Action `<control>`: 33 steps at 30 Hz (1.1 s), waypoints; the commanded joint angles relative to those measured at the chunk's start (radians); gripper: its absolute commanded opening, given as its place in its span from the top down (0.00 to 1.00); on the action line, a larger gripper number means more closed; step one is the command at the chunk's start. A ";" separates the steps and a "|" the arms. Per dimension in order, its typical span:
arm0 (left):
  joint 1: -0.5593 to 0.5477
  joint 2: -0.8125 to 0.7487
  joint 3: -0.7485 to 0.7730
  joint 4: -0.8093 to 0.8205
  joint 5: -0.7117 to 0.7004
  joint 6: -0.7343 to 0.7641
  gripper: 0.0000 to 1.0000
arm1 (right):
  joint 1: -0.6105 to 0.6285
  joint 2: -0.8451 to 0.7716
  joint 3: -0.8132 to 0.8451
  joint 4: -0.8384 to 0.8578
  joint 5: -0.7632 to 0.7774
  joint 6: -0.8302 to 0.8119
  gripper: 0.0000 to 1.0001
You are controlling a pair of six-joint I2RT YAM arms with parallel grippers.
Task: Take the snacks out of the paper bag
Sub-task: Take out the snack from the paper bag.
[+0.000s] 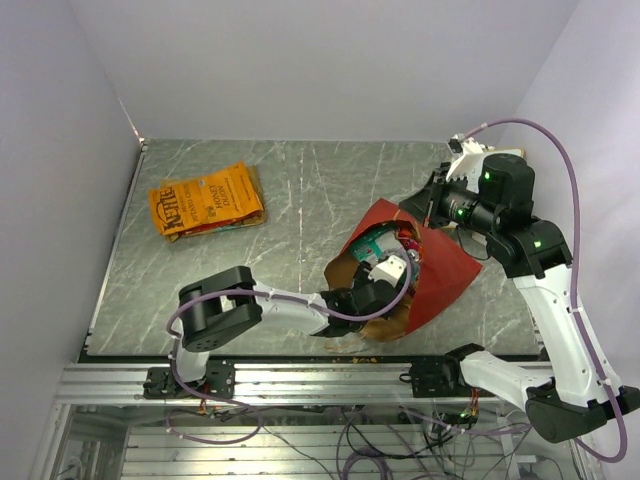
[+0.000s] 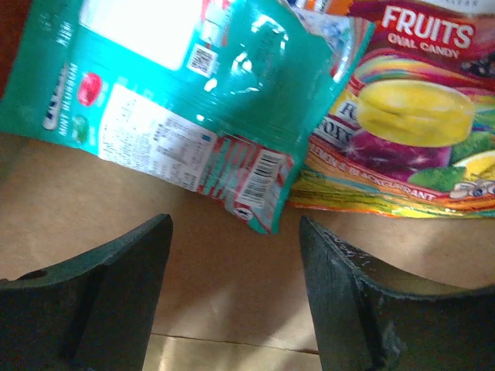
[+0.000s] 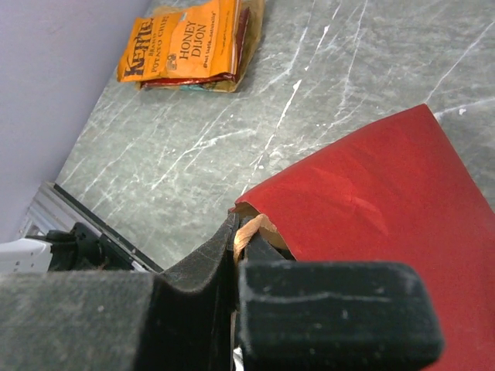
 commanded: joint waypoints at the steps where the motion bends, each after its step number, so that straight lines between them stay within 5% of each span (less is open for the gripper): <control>1: -0.029 0.046 0.014 0.051 -0.020 -0.064 0.22 | 0.003 -0.016 0.027 0.022 0.003 -0.045 1.00; 17: -0.018 0.222 0.141 0.054 -0.100 0.019 0.22 | 0.003 -0.004 0.047 0.011 -0.028 -0.069 1.00; 25: 0.013 0.203 0.134 0.087 -0.061 0.047 0.65 | 0.004 0.003 0.060 -0.002 -0.026 -0.081 1.00; 33: 0.015 0.092 0.042 0.127 0.058 0.092 0.80 | 0.004 -0.015 0.044 0.001 -0.005 -0.084 1.00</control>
